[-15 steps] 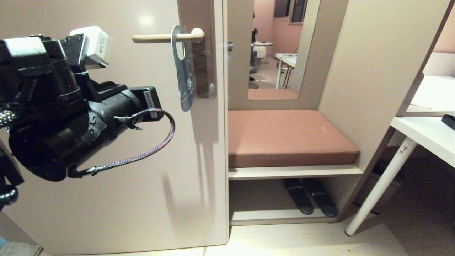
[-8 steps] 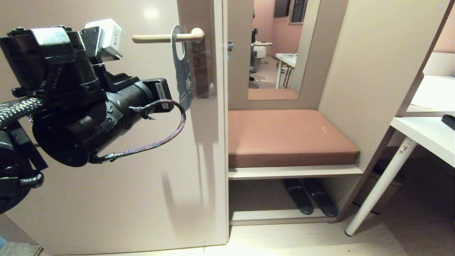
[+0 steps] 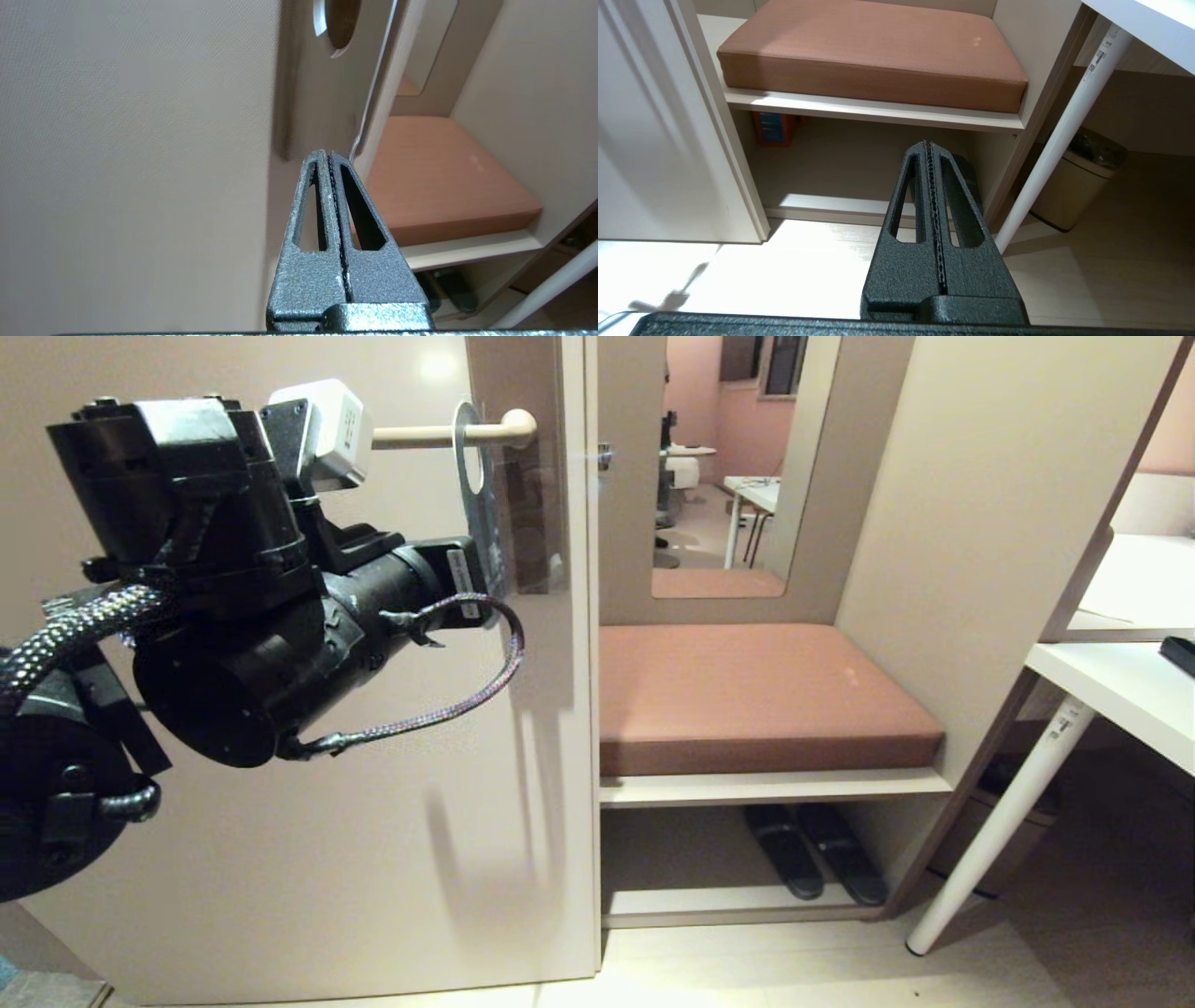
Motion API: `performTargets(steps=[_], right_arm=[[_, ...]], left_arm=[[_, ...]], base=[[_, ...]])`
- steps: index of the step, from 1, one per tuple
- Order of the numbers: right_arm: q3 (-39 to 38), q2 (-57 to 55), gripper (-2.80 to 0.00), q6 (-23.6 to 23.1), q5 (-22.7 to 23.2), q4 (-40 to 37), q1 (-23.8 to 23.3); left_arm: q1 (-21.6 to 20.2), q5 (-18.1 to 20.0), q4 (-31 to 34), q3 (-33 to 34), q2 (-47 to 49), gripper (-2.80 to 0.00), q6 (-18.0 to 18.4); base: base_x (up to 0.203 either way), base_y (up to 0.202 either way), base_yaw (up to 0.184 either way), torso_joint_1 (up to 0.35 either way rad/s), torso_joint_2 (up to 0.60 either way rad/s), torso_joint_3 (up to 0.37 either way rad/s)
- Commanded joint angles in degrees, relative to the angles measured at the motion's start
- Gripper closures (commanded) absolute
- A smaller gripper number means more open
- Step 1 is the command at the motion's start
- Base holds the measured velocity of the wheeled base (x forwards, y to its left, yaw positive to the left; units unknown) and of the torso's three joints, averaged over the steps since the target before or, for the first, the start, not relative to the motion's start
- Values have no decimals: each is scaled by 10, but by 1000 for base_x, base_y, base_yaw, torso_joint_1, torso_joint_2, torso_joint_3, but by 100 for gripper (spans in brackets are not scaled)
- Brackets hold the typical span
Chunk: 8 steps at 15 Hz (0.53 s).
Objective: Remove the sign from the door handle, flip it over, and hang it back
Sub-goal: Hang the sign back with the other side facing out
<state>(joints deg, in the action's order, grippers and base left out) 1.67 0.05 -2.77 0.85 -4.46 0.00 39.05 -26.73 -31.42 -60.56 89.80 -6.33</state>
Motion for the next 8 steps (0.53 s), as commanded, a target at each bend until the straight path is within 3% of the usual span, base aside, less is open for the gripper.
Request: performTargets(steps=[1,8], right_arm=[[0,0,0,0,0,0,0],[0,0,0,0,0,0,0]], left_arm=[[9,-2,-4,-18,16,0,0],[46,-2,-6,-53,49,0,-2]], base=[[0,0,0,0,0,0],[0,0,0,0,0,0]])
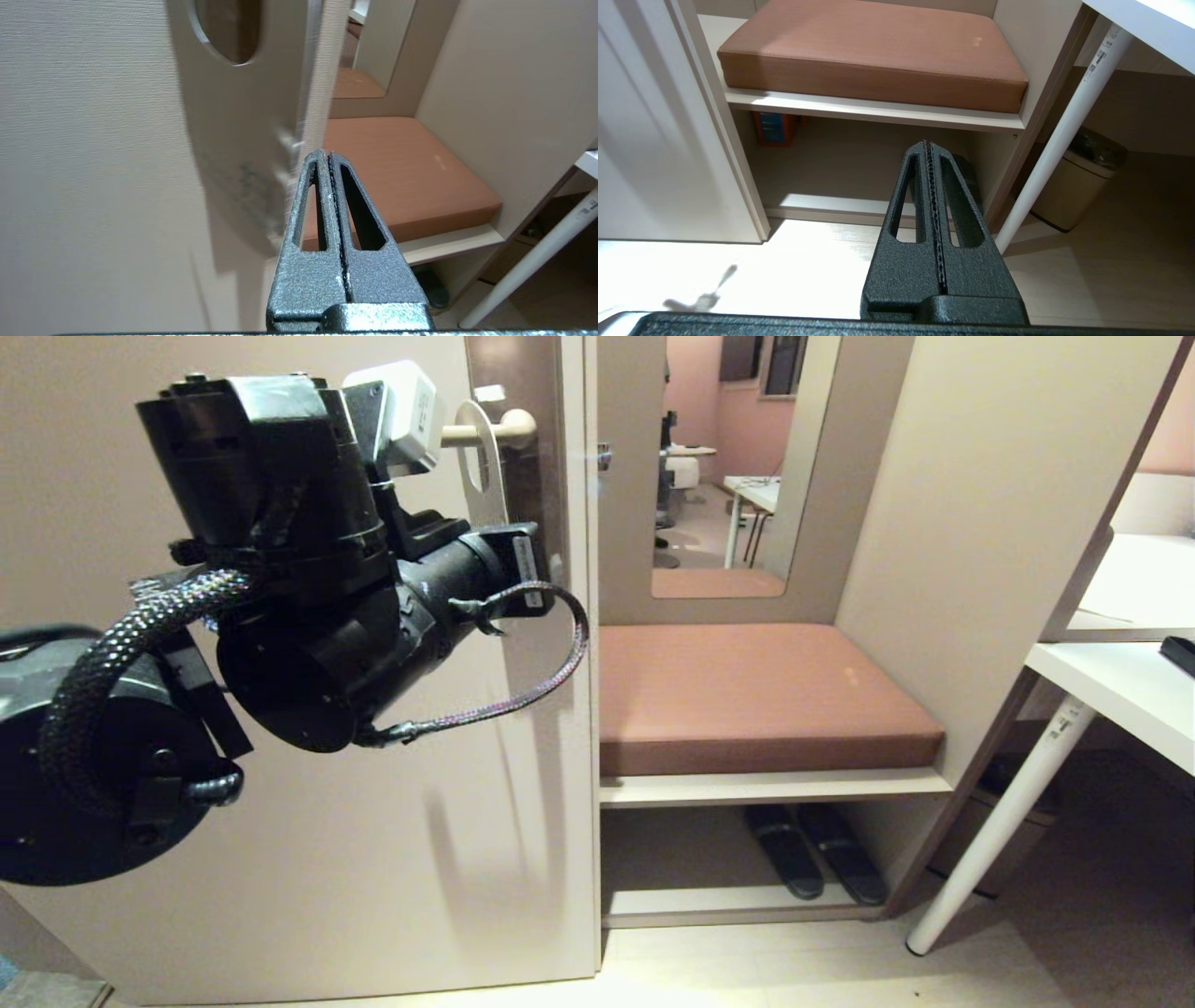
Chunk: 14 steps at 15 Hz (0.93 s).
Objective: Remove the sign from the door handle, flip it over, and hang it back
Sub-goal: Hang the sign back with the other side facing out
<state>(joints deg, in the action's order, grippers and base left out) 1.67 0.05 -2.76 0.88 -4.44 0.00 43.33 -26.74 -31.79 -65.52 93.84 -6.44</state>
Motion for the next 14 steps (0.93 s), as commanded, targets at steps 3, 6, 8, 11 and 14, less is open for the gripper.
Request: performTargets(steps=[3,6,8,11,14], right_arm=[[0,0,0,-1,0,0,0],[0,0,0,-1,0,0,0],[0,0,0,-1,0,0,0],[0,0,0,-1,0,0,0],[0,0,0,-1,0,0,0]], left_arm=[[9,-2,-2,-17,24,0,-2],[10,-3,-2,-21,24,0,-2],[23,-6,-2,-19,17,0,-2],[31,-11,-2,2,-5,0,2],[29,-15,-2,52,-41,0,3]], base=[[0,0,0,0,0,0],[0,0,0,0,0,0],[0,0,0,0,0,0],[0,0,0,0,0,0],[0,0,0,0,0,0]])
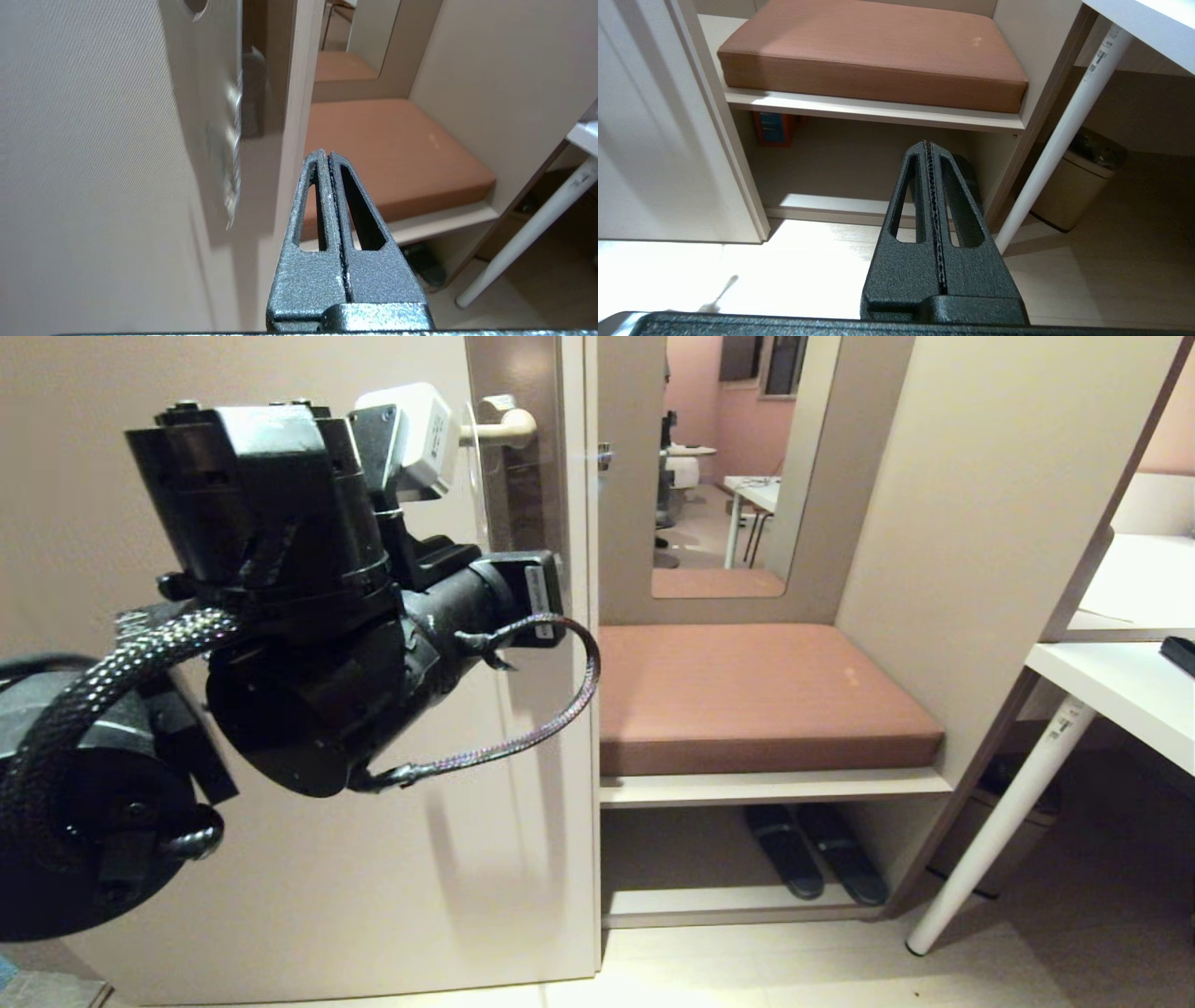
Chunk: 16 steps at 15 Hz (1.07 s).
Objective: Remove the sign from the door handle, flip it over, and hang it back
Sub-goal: Hang the sign back with the other side facing out
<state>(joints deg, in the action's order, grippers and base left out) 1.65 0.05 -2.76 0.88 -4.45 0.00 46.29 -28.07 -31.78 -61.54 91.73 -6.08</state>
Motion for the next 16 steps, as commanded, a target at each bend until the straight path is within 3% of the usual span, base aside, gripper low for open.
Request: performTargets(steps=[1,8,16], right_arm=[[0,0,0,-1,0,0,0],[0,0,0,-1,0,0,0],[0,0,0,-1,0,0,0]], left_arm=[[-4,-2,-2,26,-32,0,-1],[-62,0,-1,39,-60,0,2],[-74,4,0,-30,1,0,-4]], base=[[0,0,0,0,0,0],[0,0,0,0,0,0],[0,0,0,0,0,0]])
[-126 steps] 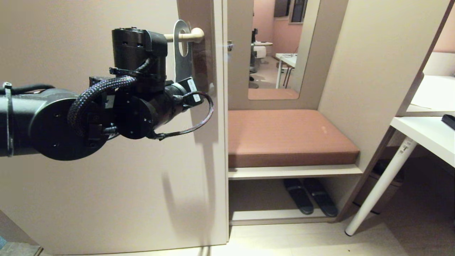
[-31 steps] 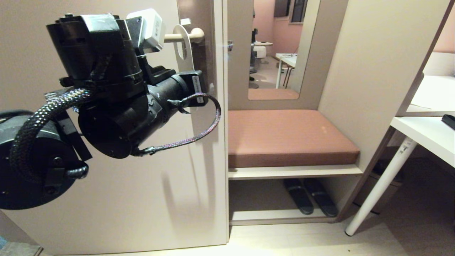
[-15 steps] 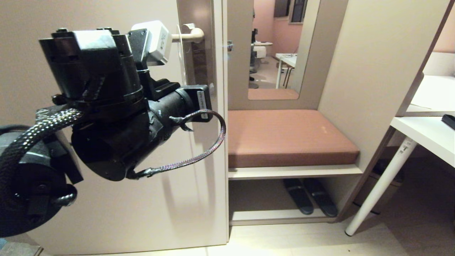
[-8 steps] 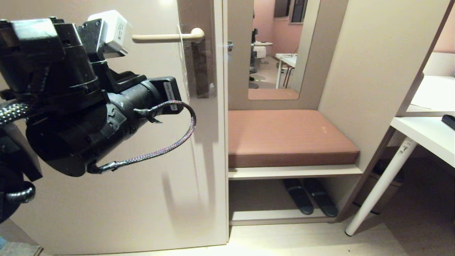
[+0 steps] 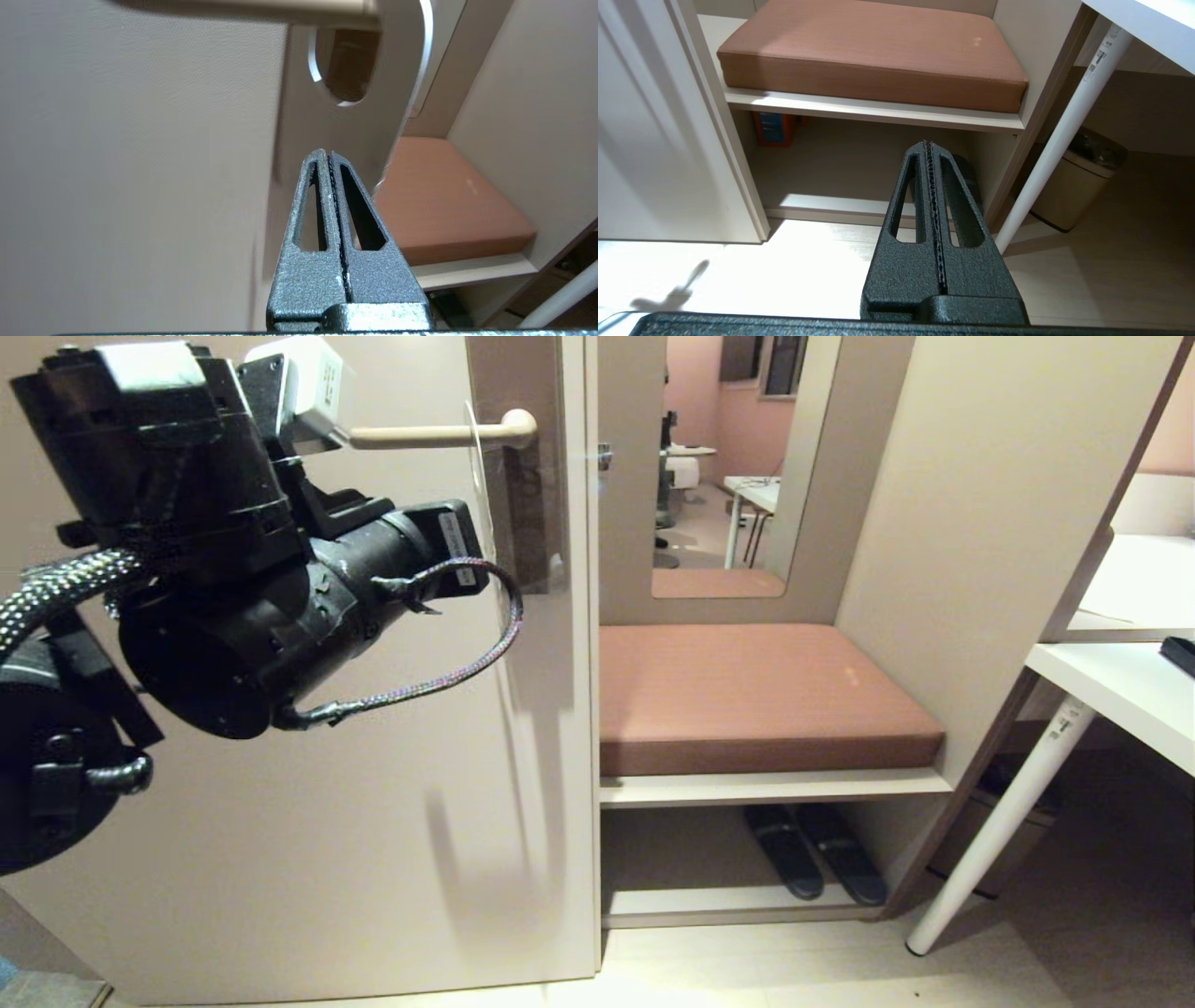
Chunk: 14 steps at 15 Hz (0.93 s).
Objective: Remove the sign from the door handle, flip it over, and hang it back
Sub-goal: Hang the sign back with the other side facing out
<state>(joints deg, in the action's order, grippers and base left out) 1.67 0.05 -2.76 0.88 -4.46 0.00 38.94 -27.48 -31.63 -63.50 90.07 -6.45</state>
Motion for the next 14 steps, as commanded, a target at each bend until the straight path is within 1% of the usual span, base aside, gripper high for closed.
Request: performTargets(steps=[1,4,9,14], right_arm=[[0,0,0,-1,0,0,0],[0,0,0,-1,0,0,0],[0,0,0,-1,-1,0,0],[0,0,0,-1,0,0,0]], left_arm=[[-1,-1,-1,-20,28,0,-1],[-2,-1,0,-43,45,0,-2],[-2,-1,0,-50,62,0,-4],[-2,0,1,-74,79,0,-5]], base=[[0,0,0,0,0,0],[0,0,0,0,0,0],[0,0,0,0,0,0],[0,0,0,0,0,0]])
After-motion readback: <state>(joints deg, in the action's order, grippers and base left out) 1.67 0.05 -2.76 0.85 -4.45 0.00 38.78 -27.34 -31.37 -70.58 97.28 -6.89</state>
